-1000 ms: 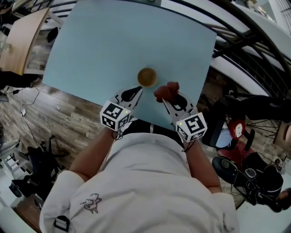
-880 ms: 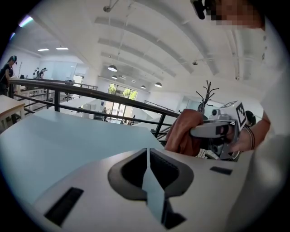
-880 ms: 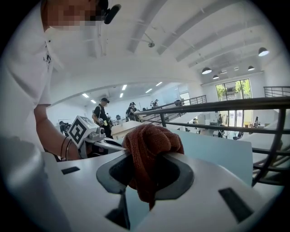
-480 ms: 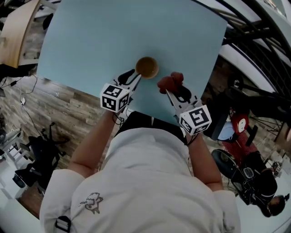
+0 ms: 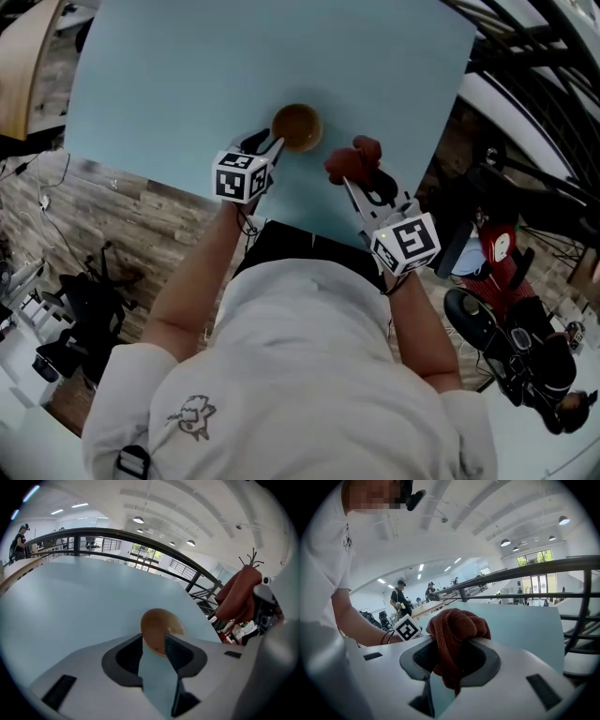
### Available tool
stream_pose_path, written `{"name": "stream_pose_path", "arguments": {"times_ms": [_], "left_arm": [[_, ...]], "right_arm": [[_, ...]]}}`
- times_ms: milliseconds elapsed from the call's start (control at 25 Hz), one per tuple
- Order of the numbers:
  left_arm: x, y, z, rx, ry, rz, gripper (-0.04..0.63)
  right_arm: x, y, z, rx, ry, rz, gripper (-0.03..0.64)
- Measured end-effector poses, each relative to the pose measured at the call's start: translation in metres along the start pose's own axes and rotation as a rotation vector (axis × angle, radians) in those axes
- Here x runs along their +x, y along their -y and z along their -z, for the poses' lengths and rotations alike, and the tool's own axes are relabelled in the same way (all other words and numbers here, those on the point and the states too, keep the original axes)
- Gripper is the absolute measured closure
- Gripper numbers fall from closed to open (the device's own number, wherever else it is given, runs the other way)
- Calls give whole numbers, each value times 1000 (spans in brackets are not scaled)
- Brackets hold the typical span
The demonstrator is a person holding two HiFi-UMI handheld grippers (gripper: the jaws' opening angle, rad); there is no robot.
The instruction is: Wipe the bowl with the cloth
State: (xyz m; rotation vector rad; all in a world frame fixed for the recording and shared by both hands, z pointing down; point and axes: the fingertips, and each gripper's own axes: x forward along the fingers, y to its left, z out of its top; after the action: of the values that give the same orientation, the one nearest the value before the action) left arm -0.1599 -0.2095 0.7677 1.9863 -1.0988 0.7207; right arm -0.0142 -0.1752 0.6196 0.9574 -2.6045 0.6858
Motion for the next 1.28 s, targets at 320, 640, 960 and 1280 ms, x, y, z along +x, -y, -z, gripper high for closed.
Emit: {"name": "stream_pose_path", "arguments": {"times_ms": [320,640,960,1280], "left_arm": [[22,-9,6,-52,-32,-24,451],[27,-14,4,-74,-19,-52,516],[25,-9,-2,-78,-4,-56,570],[-3,8,-28,-27,51,-50,571]], "right_arm": [[0,7,6,11,-17,-4,492],[-2,5,9,19,-19,-6,492],[-4,12,11,75,5,-8,492],[-8,5,-11,68,48,8,492]]}}
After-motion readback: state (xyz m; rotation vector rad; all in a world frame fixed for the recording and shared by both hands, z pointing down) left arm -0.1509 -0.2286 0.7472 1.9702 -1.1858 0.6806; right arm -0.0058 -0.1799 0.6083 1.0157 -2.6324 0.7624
